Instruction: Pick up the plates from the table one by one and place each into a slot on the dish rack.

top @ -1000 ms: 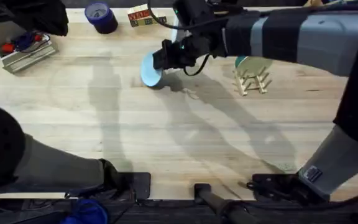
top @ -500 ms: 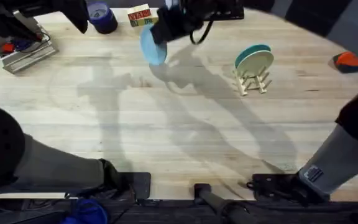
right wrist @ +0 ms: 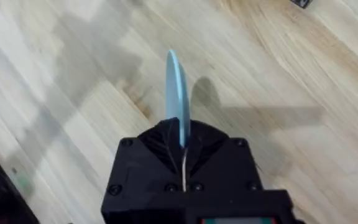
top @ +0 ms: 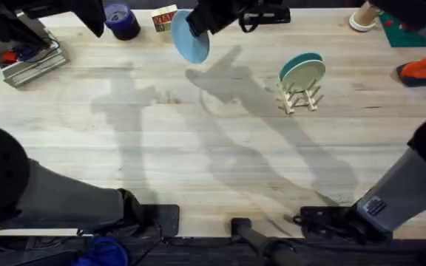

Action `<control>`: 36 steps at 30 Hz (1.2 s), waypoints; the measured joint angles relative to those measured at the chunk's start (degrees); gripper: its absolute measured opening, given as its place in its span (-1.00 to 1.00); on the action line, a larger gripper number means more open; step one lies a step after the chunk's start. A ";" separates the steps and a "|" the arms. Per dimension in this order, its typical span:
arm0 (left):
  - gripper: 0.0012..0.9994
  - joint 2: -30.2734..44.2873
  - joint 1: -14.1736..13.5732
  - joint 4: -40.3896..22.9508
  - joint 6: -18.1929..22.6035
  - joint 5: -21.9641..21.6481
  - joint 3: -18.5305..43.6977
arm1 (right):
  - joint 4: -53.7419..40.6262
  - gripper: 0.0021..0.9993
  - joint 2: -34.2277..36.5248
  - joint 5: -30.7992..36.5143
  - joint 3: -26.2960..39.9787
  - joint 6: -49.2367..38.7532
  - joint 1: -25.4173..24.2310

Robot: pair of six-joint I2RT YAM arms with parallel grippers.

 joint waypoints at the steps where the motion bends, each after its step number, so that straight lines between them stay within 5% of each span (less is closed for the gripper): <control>1: 0.99 0.00 0.00 0.13 0.00 -0.02 0.00 | -0.65 -0.94 -0.24 0.11 0.00 -1.41 0.00; 24: 0.99 0.00 0.00 0.37 0.00 -0.02 0.00 | -25.66 -0.94 -17.56 1.48 0.37 -57.36 -14.22; 36: 0.99 0.00 0.00 0.37 0.00 -0.02 0.00 | -29.67 -0.94 -19.18 7.51 0.39 -71.80 -18.09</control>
